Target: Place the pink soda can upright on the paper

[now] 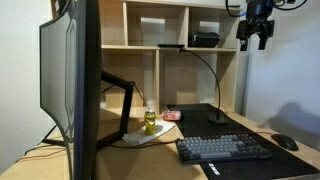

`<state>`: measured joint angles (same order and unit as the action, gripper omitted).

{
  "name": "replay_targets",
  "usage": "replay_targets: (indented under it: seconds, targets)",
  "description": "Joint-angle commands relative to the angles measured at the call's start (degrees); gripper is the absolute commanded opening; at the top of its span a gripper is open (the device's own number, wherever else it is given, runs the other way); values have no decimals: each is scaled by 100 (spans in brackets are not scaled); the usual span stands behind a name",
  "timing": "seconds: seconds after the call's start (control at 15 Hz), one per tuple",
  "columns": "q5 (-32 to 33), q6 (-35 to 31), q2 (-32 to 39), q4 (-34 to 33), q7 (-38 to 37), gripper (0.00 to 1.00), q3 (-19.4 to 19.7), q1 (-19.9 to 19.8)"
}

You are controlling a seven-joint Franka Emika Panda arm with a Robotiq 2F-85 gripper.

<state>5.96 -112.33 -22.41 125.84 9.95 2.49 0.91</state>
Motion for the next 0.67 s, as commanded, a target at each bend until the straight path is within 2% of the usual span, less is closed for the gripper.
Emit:
replay_targets:
  seconds: [0.0, 0.07, 0.13, 0.27, 0.47, 0.6]
  targets:
    - [-10, 11, 4, -11, 6, 100, -21, -23]
    - [-10, 11, 4, -11, 6, 100, -21, -23]
    - [-25, 42, 325, -16, -133, 100, -33, -45]
    - [-1027, -575, 658, 189, 185, 100, 115, 266]
    - [-2372, -1492, 1426, 147, 128, 100, -27, 495]
    - [-3319, -1801, 1822, 3, 265, 100, -66, 581]
